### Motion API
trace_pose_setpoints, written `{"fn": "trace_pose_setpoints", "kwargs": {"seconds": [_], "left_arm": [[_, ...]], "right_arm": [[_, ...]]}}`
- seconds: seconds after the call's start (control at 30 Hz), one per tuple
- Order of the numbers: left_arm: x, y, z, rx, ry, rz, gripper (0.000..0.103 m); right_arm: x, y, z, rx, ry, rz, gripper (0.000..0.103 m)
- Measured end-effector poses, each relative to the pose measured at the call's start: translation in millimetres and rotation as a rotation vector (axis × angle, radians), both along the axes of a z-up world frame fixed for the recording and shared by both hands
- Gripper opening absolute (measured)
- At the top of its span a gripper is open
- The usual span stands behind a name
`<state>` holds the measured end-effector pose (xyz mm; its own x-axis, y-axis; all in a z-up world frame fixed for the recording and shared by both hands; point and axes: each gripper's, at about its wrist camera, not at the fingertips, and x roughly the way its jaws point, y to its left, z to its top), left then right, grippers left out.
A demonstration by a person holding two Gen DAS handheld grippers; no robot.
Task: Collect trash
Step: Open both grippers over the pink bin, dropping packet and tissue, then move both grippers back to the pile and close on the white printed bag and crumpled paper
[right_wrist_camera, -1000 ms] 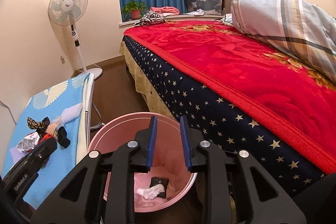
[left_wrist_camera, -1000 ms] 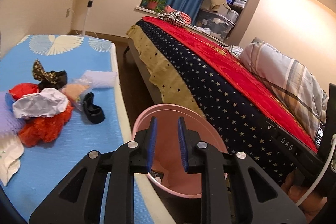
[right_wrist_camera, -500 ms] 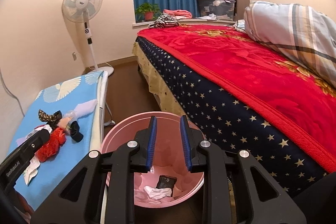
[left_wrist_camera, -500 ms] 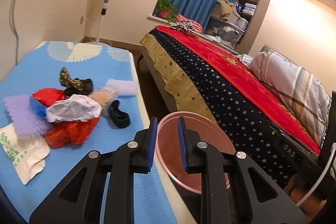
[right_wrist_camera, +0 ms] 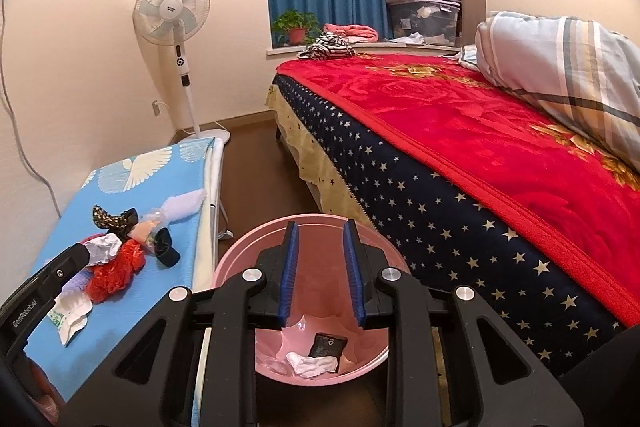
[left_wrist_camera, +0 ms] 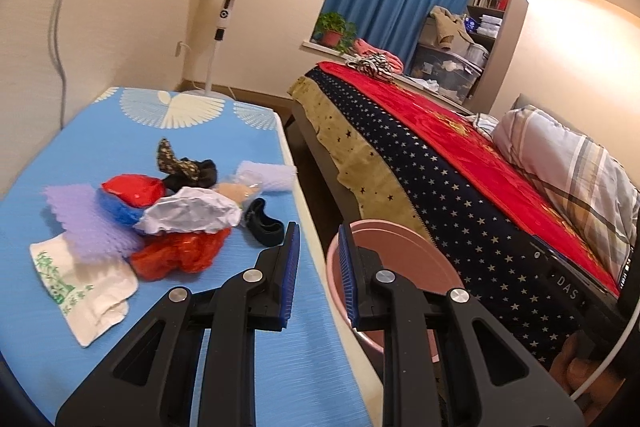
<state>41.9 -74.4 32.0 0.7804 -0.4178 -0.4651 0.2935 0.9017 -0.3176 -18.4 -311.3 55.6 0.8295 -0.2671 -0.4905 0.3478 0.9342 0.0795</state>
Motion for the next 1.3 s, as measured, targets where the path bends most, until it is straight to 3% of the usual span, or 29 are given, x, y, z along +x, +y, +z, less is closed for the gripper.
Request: {"fn": "trace_pose_setpoints", "kwargs": {"seconds": [0.53,0.93,1.2,1.3], "left_arm": [[-9,43,-9,0.027,0.026,0.119,0.020],[-4,101,-26,0.045,0.080,0.326,0.020],[4,119,-37,0.090,0.107,0.403,0.020],[6,128,-41,0.101,0.118,0.448,0.031]], "right_arm": [[7,25,2,0.044,-0.008,0.057,0.024],[37,65,-19,0.076,0.009,0.171,0.024],[63,99,-35,0.139,0.005,0.307,0.024],[77,111,-41,0.192,0.018,0.378,0.024]]}}
